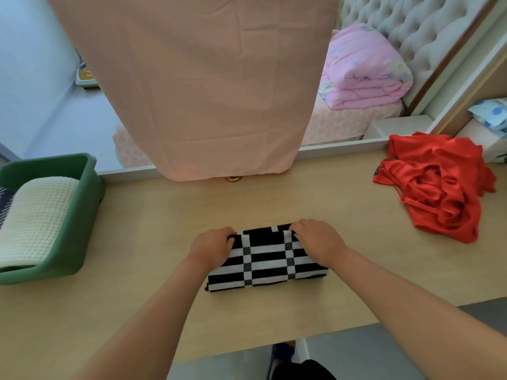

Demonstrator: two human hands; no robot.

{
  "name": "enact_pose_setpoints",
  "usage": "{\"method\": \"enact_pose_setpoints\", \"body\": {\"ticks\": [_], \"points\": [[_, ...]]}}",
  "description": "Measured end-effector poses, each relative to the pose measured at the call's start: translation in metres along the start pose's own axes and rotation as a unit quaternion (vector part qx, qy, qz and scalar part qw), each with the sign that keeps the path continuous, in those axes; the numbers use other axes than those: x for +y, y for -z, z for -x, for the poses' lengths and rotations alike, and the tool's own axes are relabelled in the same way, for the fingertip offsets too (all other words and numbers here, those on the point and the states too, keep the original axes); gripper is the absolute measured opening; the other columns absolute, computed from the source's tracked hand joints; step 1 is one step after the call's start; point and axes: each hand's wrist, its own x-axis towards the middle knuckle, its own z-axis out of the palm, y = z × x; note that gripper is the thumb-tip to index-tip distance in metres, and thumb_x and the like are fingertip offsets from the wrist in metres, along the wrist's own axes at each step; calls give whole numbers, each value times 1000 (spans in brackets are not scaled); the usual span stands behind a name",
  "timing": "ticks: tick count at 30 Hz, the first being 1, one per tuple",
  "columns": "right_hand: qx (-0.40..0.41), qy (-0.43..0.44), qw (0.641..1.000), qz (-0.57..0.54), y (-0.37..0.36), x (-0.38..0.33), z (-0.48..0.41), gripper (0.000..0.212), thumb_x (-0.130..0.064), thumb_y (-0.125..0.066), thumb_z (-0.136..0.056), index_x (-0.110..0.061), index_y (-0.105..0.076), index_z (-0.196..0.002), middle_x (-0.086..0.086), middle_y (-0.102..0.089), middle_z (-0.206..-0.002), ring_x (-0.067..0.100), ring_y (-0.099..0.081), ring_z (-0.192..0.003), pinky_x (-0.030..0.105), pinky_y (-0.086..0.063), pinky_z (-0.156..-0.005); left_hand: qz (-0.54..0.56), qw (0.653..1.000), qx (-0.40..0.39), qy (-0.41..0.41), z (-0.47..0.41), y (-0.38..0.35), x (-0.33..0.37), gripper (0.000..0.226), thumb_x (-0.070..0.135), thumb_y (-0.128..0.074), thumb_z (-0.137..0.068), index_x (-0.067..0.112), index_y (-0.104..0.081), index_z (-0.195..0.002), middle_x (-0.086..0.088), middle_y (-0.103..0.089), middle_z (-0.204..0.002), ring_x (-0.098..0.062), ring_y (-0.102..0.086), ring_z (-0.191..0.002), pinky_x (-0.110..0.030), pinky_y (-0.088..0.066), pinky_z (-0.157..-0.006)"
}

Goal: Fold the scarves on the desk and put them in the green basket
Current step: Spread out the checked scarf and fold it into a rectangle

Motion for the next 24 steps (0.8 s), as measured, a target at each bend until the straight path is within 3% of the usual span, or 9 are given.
{"method": "enact_pose_setpoints", "body": {"ticks": [5,8,11,13,17,21,24], "points": [[20,-3,1000,20,-20,3,-34,31,-1,-62,-83,-20,-62,-108,0,-62,-94,22,-58,-81,32,-38,-67,-119,992,27,33,-27,-26,-9,29,31,-35,-104,26,-57,-123,1,-69,-103,-22,-58,-99,-34,-38,-89],[10,-19,1000,18,-37,5,-47,27,-6,-54,-92,-20,-59,-115,1,-60,-103,23,-57,-90,33,-38,-72,-127,982,136,24,-27,-49,-8,22,19,-54,-96,23,-64,-115,0,-65,-110,-24,-57,-101,-37,-42,-92],[-4,-42,999,19,-50,5,-52,30,-6,-50,-91,-17,-58,-118,4,-61,-105,25,-57,-92,35,-42,-75,-61,969,230,-66,-21,-76,9,27,14,-65,-87,18,-66,-113,0,-63,-116,-23,-58,-105,-38,-46,-94],[10,-49,998,40,-57,5,-53,27,-5,-55,-86,-14,-63,-110,5,-62,-97,26,-58,-85,36,-45,-72,-32,970,208,-122,-15,-91,22,28,23,-56,-94,20,-65,-120,2,-62,-125,-20,-56,-117,-38,-41,-104],[74,-47,995,52,-66,2,-51,22,-4,-66,-79,-13,-67,-99,6,-62,-87,26,-57,-76,37,-47,-66,-35,991,104,-81,-10,-109,25,47,42,-28,-103,27,-48,-143,6,-41,-152,-18,-34,-143,-42,-27,-118],[137,-9,990,9,-62,-7,-41,29,-8,-52,-88,-13,-62,-116,9,-57,-112,29,-54,-100,40,-43,-89,-77,994,50,-67,-17,-117,19,56,49,-5,-103,32,-21,-154,5,-13,-162,-19,-7,-151,-47,-6,-119],[109,107,987,-48,-68,-21,-22,32,-24,-47,-96,-17,-60,-124,7,-55,-129,24,-51,-116,39,-43,-98,-97,993,35,-58,-20,-119,17,57,50,-4,-104,30,-20,-155,1,-14,-163,-22,-8,-151,-50,-6,-116]]}}
